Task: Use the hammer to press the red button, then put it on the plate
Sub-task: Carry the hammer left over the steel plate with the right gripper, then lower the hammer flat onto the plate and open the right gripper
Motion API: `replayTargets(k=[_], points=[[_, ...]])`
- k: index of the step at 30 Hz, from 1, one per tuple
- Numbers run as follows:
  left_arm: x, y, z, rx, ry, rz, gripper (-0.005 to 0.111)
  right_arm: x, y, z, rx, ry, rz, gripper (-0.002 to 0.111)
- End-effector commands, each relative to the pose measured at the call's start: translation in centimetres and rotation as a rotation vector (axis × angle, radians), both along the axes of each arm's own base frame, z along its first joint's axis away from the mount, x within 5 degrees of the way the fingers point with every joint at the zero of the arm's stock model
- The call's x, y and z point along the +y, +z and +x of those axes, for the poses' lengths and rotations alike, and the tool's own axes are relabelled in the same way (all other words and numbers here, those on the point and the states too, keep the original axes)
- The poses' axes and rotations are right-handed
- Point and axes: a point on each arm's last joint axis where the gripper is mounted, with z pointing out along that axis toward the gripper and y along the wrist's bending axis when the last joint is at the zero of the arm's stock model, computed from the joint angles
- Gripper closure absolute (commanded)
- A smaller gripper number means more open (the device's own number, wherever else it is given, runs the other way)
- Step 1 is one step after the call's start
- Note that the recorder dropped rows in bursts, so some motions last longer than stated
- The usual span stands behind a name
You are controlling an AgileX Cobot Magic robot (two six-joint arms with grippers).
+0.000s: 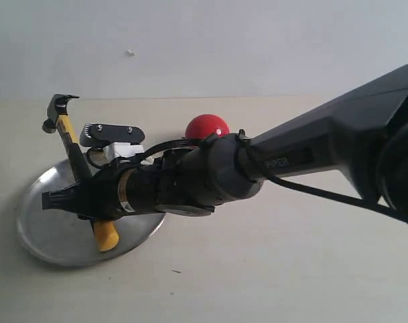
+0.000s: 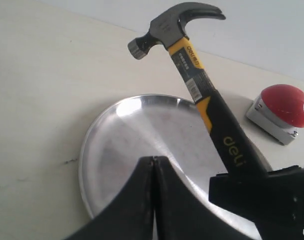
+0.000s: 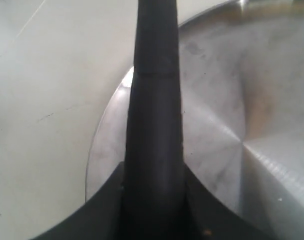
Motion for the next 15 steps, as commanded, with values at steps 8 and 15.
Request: replayTargets(k=[8,15], points=[[0.0,0.1,-0.1,-0.012,0.002,-0.002,0.107,-0.3,2.8,1.0,0.121,0.151,0.300,0.108],[0.0,0.1,-0.1,-0.012,0.002,-0.002,0.107,-1.5,2.0,1.7,0.150,0.145,0.217,0.108]])
